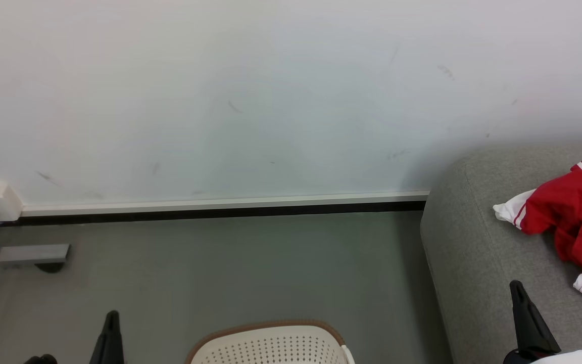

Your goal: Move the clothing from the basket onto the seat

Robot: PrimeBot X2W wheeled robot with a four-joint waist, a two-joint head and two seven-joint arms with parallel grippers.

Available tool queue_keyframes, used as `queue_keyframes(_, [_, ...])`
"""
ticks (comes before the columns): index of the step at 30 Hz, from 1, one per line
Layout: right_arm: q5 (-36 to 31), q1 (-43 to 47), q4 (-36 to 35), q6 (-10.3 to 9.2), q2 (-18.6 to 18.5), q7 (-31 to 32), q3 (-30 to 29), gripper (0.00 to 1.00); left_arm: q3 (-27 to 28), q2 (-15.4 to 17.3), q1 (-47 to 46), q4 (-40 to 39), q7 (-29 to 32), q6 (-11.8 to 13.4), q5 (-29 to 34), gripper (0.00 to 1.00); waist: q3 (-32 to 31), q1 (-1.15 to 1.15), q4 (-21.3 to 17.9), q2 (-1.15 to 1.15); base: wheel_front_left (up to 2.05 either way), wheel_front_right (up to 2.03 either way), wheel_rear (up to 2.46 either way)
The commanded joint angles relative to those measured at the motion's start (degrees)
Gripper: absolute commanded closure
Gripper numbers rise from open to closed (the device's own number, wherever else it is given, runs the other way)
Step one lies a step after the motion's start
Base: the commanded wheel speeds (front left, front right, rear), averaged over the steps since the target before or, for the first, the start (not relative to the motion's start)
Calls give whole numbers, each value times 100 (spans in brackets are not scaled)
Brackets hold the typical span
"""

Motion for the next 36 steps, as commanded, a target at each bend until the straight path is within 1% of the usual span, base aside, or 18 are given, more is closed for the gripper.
queue_keyframes(1, [186,-171,-49,1,-23,47,-70,100,9,43,-148,-65,48,-29,-219,100,1,0,0,0,0,0,0])
queue_keyframes(20, [1494,-239,-16,1,120,433,-390,100,15,37,-333,-23,451,-118,-1757,100,18,0,-4,0,0,0,0])
queue_keyframes(36, [2361,-291,5,2,231,701,-610,100,24,32,-448,8,719,-174,-2768,100,31,0,-7,0,0,0,0])
